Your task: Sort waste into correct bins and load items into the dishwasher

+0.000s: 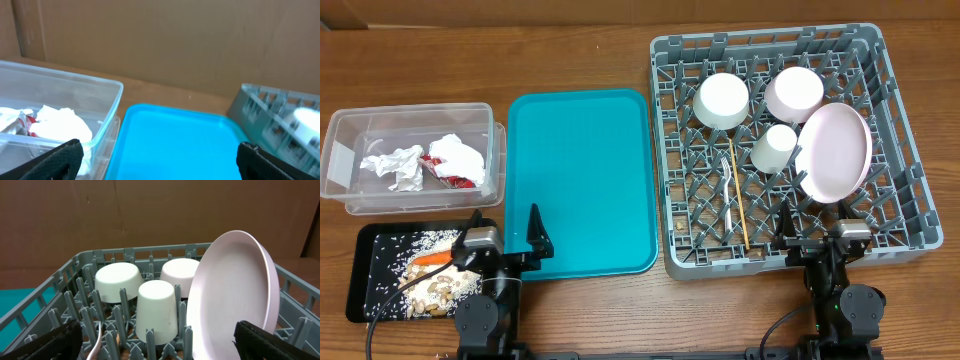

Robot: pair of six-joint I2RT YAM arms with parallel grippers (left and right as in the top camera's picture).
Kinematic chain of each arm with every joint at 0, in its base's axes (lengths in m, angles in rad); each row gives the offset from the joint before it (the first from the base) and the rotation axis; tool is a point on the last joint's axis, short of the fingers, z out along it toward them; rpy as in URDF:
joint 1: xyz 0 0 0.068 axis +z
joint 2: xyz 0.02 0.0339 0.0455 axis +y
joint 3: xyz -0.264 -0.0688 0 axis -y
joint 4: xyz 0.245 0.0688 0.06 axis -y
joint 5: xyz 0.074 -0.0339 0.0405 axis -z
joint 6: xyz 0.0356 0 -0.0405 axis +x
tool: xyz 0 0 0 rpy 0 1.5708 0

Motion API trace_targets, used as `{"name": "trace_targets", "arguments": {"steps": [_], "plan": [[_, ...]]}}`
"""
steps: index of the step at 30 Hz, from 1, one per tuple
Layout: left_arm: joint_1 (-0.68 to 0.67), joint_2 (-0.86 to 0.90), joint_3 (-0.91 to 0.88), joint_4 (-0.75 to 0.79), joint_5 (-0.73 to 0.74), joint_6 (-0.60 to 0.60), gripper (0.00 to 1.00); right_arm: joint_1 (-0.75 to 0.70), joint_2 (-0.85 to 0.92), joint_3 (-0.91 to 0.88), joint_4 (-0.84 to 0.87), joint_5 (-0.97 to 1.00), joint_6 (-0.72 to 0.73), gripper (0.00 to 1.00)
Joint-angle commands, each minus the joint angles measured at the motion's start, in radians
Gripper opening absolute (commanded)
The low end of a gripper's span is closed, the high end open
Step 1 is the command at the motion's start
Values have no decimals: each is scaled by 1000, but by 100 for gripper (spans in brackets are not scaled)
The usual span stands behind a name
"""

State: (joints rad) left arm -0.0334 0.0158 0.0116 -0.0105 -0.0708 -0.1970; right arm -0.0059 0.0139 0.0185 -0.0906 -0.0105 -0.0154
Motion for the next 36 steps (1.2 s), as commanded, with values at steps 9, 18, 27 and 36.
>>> {"name": "trace_targets", "arguments": {"steps": [9,18,27,36], "plan": [[-7,-13,-7,-64,46,183,100,-3,-11,-11,6,7,-3,100],[-6,-12,-7,-64,46,183,100,-3,-11,-11,6,7,-3,100],[-6,-12,-7,-64,46,183,100,-3,-11,-11,6,7,-4,100],[-6,-12,-7,-64,46,183,100,-3,-11,-11,6,7,-3,100]]}}
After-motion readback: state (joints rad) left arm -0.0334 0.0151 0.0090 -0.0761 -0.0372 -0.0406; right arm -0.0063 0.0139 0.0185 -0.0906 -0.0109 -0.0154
